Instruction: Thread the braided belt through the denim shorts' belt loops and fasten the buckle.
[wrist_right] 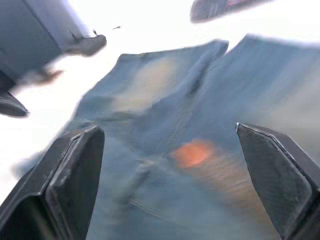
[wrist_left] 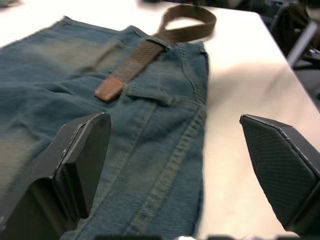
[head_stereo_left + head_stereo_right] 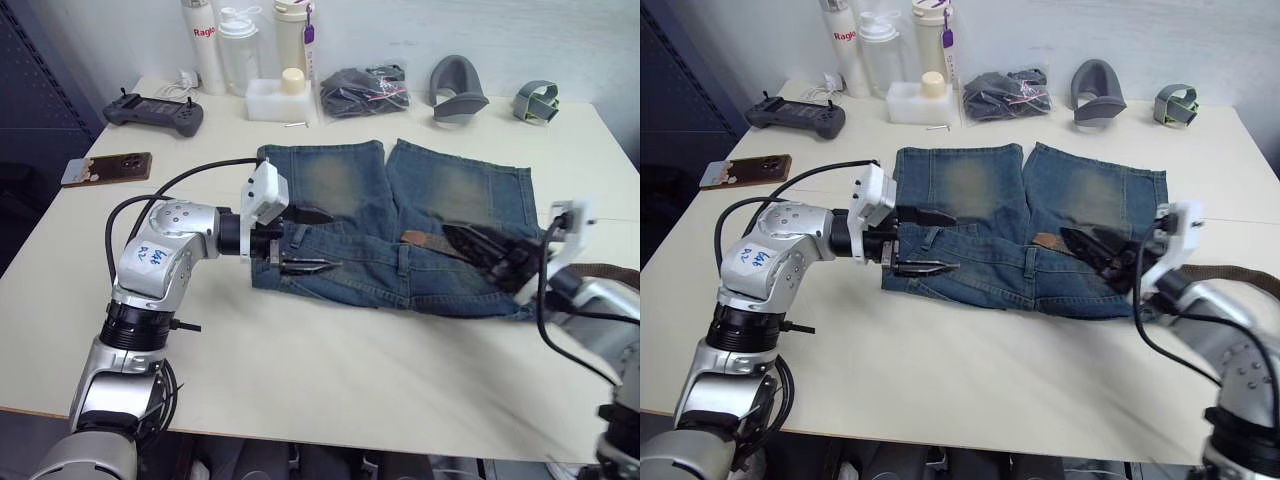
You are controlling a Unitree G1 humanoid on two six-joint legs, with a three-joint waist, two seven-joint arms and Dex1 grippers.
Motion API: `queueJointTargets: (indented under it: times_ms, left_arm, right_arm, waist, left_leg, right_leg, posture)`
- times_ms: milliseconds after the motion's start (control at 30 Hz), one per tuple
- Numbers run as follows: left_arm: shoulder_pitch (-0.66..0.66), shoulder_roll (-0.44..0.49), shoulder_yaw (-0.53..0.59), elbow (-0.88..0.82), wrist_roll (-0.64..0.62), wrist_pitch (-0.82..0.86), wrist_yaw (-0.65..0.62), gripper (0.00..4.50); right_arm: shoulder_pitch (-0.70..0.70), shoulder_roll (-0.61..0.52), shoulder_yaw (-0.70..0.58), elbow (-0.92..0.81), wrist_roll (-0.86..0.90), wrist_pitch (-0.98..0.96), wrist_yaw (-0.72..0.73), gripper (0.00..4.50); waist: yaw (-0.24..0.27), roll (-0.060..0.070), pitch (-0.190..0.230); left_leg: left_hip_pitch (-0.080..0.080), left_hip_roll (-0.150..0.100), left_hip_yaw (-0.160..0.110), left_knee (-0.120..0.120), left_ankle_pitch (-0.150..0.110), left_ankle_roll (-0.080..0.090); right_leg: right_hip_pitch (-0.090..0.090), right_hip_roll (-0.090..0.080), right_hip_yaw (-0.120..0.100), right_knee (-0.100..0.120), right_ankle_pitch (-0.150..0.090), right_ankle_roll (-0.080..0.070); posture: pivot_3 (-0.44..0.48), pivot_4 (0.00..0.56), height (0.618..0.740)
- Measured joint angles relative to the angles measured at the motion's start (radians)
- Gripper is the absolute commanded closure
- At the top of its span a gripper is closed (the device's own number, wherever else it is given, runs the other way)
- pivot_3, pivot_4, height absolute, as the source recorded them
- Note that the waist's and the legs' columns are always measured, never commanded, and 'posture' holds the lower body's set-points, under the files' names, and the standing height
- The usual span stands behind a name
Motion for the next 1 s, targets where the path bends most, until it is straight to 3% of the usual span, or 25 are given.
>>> queueJointTargets:
  times_ms: [100, 333, 633, 1000]
  left_arm:
    - [-0.021, -0.009, 0.009, 0.022, 0.000, -0.014, 0.037, 0.00]
    - [-0.020, -0.005, 0.017, 0.023, 0.000, -0.024, 0.065, 0.00]
    - [-0.017, 0.019, 0.017, 0.022, 0.003, -0.036, 0.080, 0.00]
    - [-0.005, 0.026, 0.017, 0.011, 0.002, -0.035, 0.097, 0.00]
  right_arm:
    - [0.012, 0.069, 0.020, 0.001, 0.237, -0.079, -0.287, 0.04]
    - [0.009, 0.125, 0.049, 0.068, 0.380, -0.236, -0.528, 0.04]
    - [0.019, 0.120, 0.080, 0.135, 0.403, -0.284, -0.565, 0.04]
    - [-0.094, 0.134, 0.083, 0.278, 0.335, -0.319, -0.533, 0.04]
  waist:
    - [-0.002, 0.000, 0.000]
    - [-0.004, 0.000, 0.000]
    - [-0.008, 0.000, 0.000]
    - [-0.009, 0.000, 0.000]
  left_leg:
    - [0.000, -0.002, 0.001, 0.000, 0.001, 0.001]
    - [0.000, -0.003, 0.003, 0.000, 0.001, 0.002]
    - [-0.001, -0.003, 0.005, -0.001, 0.001, 0.003]
    - [-0.001, -0.003, 0.005, -0.001, 0.001, 0.003]
  right_leg:
    - [0.000, 0.000, 0.002, 0.001, 0.000, 0.000]
    - [-0.004, 0.002, 0.007, 0.006, 0.000, 0.001]
    - [-0.006, 0.003, 0.009, 0.006, 0.000, 0.001]
    - [-0.006, 0.003, 0.009, 0.006, 0.000, 0.001]
  posture:
    - [0.000, 0.150, 0.648]
    - [0.000, 0.150, 0.648]
    - [0.000, 0.150, 0.648]
    - [0.000, 0.150, 0.648]
